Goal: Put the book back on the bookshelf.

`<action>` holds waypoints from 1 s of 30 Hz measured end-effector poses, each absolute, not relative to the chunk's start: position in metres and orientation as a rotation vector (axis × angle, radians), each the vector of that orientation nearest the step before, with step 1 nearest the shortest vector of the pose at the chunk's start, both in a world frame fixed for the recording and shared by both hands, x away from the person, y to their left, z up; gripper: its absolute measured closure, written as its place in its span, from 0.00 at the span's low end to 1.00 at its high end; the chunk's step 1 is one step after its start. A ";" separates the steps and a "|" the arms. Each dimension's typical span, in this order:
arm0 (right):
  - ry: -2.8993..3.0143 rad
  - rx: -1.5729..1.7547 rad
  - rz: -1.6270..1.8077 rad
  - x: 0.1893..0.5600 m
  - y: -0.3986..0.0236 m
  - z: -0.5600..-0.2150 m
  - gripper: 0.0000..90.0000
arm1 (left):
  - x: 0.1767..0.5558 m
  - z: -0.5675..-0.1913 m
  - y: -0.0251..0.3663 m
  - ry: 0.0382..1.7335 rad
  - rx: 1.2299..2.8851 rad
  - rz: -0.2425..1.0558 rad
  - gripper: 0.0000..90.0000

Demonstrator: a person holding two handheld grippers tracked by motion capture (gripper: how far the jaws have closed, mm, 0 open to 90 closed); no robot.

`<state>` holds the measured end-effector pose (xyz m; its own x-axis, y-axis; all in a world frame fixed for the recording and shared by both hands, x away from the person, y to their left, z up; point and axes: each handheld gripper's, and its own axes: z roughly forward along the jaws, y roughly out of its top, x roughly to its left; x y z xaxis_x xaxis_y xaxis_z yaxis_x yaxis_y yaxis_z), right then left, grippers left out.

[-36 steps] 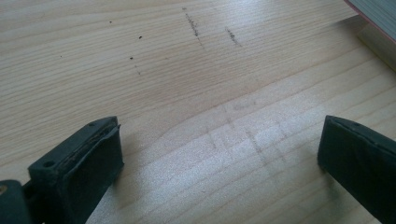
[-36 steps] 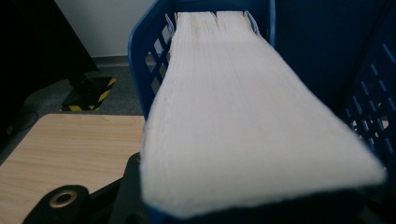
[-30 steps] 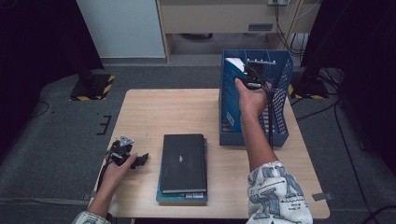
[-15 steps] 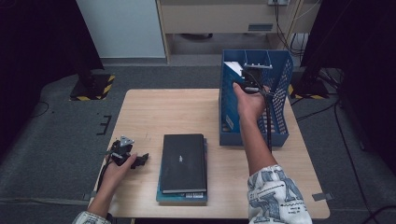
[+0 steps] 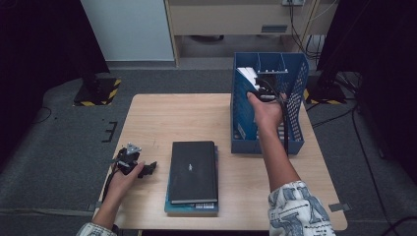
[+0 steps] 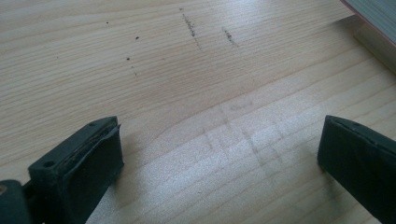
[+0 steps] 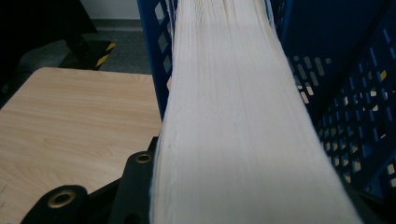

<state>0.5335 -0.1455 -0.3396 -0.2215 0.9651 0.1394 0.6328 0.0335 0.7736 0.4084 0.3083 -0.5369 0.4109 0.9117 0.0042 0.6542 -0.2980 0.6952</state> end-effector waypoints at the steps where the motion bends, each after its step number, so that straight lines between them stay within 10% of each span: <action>1: 1.900 1.612 1.039 0.533 -0.146 -0.340 0.67 | 0.408 -0.537 0.308 1.325 2.054 0.541 0.00; 30: 2.011 1.573 1.026 0.517 -0.151 -0.340 0.60 | 0.408 -0.537 0.307 1.321 2.051 0.542 0.00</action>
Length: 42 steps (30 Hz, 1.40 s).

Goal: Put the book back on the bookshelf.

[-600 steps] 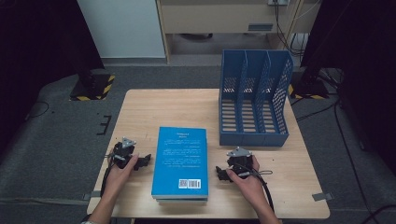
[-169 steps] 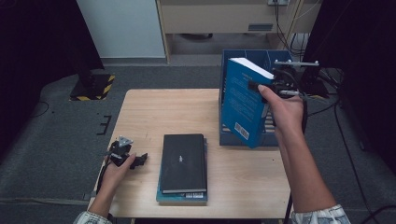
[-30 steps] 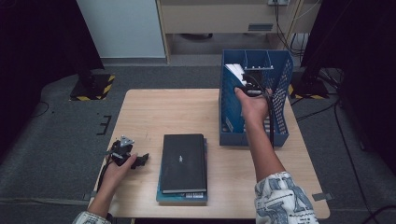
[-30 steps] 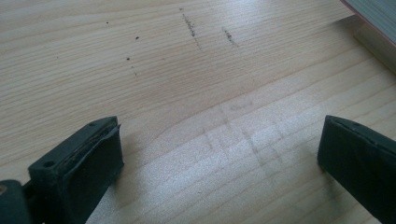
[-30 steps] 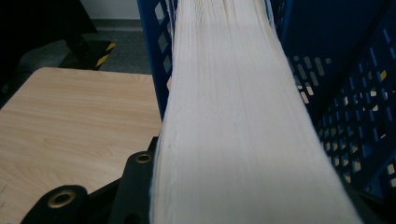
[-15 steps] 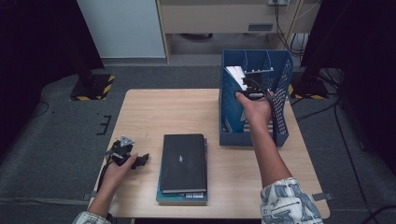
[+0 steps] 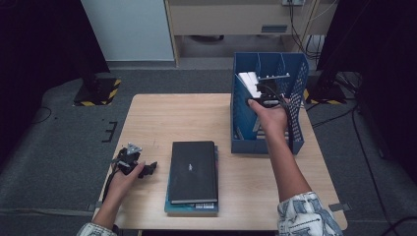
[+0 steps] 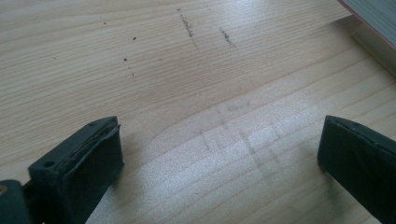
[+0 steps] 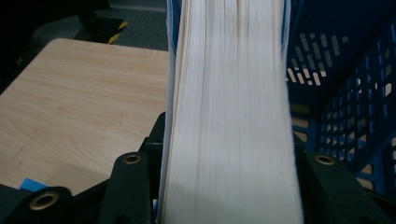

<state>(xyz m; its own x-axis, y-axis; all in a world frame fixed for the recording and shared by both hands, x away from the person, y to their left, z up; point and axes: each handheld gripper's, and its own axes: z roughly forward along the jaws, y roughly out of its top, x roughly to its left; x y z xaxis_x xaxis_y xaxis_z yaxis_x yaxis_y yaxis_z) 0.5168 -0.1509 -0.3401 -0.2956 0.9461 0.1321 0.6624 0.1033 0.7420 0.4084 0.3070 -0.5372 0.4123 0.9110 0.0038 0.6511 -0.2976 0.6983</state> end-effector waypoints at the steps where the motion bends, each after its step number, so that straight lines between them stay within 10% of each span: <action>1: 2.010 1.576 1.033 0.517 -0.150 -0.338 0.60 | 0.408 -0.537 0.307 1.321 2.052 0.541 0.00; 42: 1.883 1.603 1.015 0.539 -0.139 -0.315 0.67 | 0.409 -0.537 0.306 1.317 2.056 0.537 0.00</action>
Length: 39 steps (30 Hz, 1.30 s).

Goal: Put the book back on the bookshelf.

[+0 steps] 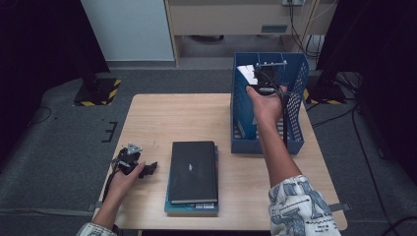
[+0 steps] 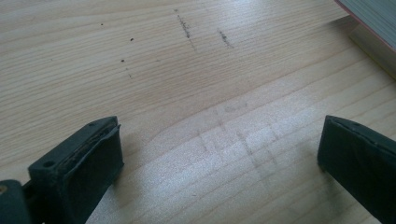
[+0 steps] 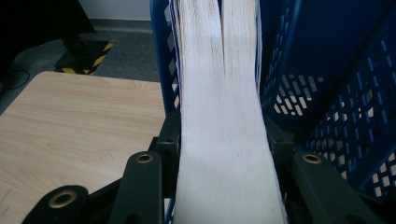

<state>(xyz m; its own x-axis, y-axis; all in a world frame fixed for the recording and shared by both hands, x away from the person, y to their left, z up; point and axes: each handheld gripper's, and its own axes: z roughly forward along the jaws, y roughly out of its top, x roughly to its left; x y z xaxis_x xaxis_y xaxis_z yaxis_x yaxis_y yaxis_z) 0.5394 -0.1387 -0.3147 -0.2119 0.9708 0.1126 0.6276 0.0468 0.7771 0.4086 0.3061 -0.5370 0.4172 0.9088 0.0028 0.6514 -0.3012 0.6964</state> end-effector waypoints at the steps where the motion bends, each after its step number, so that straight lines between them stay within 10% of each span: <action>1: 1.883 1.603 1.015 0.539 -0.139 -0.315 0.67 | 0.409 -0.537 0.306 1.316 2.056 0.537 0.00; 39: 1.767 1.650 0.985 0.572 -0.134 -0.335 0.67 | 0.410 -0.537 0.306 1.299 2.067 0.532 0.00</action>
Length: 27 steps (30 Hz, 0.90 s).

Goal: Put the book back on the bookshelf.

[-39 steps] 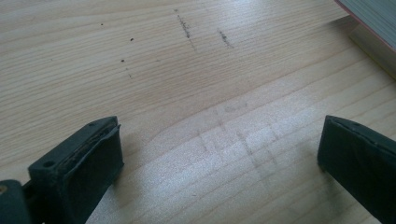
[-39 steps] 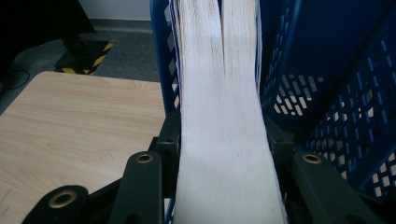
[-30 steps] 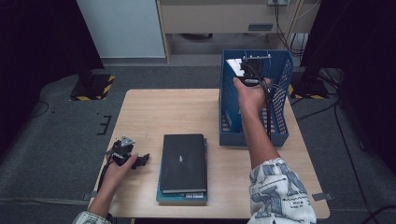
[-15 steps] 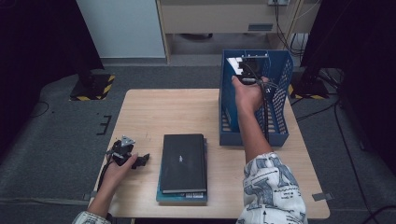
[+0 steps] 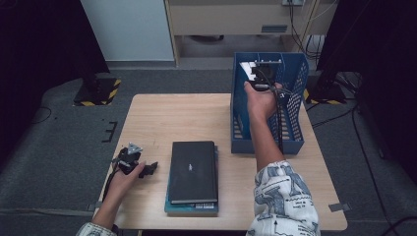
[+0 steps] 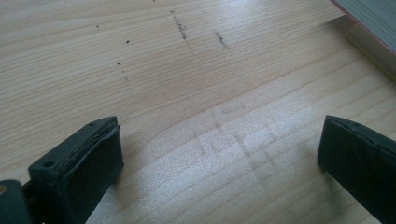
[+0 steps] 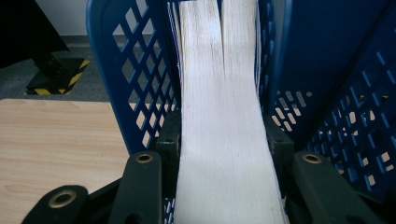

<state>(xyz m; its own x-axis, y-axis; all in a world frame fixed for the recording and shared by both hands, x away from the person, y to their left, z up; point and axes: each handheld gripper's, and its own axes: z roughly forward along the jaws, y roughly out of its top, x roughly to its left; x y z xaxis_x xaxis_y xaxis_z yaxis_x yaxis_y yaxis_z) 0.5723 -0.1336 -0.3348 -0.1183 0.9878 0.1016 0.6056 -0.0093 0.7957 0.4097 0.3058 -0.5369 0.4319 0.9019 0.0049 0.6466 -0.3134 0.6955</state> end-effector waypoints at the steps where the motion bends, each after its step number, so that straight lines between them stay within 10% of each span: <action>1: 1.767 1.650 0.985 0.572 -0.134 -0.335 0.67 | 0.410 -0.537 0.306 1.299 2.067 0.532 0.00; 27: 1.885 1.556 1.071 0.542 -0.124 -0.335 0.42 | 0.410 -0.537 0.305 1.293 2.066 0.529 0.00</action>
<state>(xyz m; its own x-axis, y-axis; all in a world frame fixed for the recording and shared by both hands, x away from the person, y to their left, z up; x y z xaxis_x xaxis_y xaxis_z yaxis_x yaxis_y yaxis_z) 0.5417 -0.1244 -0.3347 -0.2478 0.9613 0.1207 0.5956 0.0529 0.8015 0.4098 0.3046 -0.5371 0.4357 0.9001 0.0036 0.6443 -0.3147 0.6971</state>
